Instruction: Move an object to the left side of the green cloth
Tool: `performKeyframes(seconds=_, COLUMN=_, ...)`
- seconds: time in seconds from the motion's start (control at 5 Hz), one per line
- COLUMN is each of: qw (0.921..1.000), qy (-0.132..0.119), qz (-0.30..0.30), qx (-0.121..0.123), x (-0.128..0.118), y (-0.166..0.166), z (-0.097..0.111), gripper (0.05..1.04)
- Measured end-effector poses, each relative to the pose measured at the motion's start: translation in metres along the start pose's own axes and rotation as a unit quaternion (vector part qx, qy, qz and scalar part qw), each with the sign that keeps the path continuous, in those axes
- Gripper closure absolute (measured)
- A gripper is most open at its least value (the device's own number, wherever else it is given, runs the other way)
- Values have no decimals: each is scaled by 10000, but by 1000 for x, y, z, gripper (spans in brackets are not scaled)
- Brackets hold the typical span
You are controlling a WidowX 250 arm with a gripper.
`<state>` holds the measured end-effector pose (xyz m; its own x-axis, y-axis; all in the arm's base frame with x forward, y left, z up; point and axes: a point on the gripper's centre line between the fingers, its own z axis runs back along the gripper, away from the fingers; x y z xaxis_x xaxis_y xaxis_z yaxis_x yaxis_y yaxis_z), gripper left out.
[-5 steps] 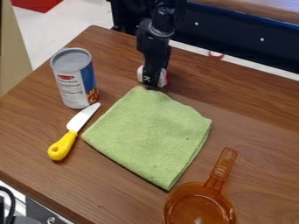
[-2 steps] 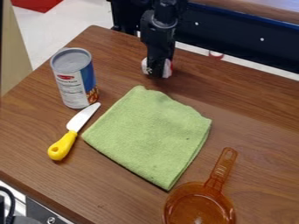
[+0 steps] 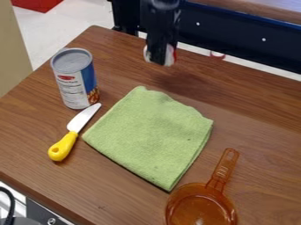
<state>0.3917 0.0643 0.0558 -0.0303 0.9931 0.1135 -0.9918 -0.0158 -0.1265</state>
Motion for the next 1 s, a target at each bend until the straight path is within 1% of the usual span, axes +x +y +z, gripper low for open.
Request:
performKeyframes(seconds=0.2, qw=9985, qy=118, qz=-513, qx=120, x=-4, y=34, z=31, gripper=489)
performKeyframes(seconds=0.4, qw=9937, qy=246, qz=-1090, qx=99, x=-10, y=74, z=48, gripper=489)
performKeyframes(seconds=0.6, qw=9887, qy=229, qz=-1480, qx=92, x=-21, y=119, z=45, gripper=489)
performKeyframes(seconds=0.8, qw=9839, qy=450, qz=-1696, qx=352, x=-31, y=155, z=32, gripper=489)
performKeyframes(seconds=1.0, qw=9802, qy=418, qz=-1865, qx=526, x=-37, y=185, z=22, gripper=489)
